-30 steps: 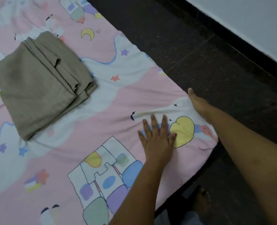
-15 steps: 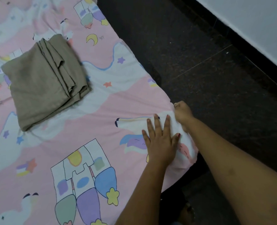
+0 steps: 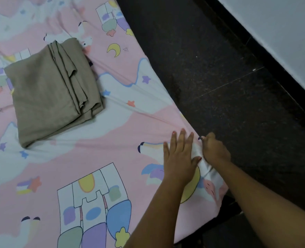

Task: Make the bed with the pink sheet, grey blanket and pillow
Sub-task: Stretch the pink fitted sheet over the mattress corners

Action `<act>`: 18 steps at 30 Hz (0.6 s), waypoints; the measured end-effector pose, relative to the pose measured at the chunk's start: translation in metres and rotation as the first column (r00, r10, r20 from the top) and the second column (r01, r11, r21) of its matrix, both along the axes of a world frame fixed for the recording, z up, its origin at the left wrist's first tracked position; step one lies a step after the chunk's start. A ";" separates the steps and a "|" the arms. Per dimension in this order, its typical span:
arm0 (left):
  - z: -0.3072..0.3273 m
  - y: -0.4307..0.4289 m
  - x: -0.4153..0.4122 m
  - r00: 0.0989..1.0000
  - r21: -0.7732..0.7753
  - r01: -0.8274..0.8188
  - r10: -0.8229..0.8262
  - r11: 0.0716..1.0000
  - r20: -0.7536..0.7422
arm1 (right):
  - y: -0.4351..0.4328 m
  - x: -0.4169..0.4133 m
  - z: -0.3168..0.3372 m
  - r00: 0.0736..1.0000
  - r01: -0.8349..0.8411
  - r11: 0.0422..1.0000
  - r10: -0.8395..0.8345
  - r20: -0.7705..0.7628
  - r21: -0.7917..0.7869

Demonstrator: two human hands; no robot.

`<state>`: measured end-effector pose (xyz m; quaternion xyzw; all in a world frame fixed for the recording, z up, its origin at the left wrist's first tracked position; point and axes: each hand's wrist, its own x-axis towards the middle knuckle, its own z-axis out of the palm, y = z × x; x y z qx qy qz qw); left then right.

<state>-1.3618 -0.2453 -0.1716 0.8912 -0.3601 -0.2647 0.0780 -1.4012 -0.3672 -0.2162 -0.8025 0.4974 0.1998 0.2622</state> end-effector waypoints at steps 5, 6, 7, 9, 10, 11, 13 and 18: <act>0.007 -0.006 0.018 0.995 -0.054 0.026 -0.031 0.998 -0.095 | -0.005 0.028 0.007 0.894 0.362 0.668 -0.446 -0.039 0.651; 0.007 -0.007 0.021 0.994 -0.067 0.023 -0.030 0.998 -0.105 | -0.006 0.039 0.011 0.863 0.369 0.557 -0.503 -0.053 0.744; 0.007 -0.008 0.022 0.993 -0.078 0.013 -0.022 0.997 -0.116 | -0.007 0.049 0.015 0.850 0.353 0.496 -0.525 -0.050 0.794; 0.005 -0.010 0.022 0.991 -0.113 -0.032 0.017 0.993 -0.132 | -0.012 0.071 0.020 0.855 0.311 0.503 -0.518 -0.007 0.807; 0.004 -0.012 0.023 0.990 -0.134 -0.059 0.040 0.989 -0.137 | -0.014 0.084 0.020 0.863 0.304 0.542 -0.504 0.013 0.783; 0.004 -0.014 0.023 0.988 -0.158 -0.088 0.066 0.984 -0.139 | -0.016 0.096 0.024 0.870 0.306 0.584 -0.492 0.028 0.752; 0.003 -0.020 0.024 0.982 -0.223 -0.162 0.135 0.961 -0.131 | -0.022 0.124 0.027 0.836 0.282 0.647 -0.528 0.149 0.709; -0.005 -0.048 0.030 0.952 -0.248 -0.286 0.303 0.926 0.031 | -0.069 0.104 -0.008 0.876 0.235 0.919 -0.341 0.341 0.317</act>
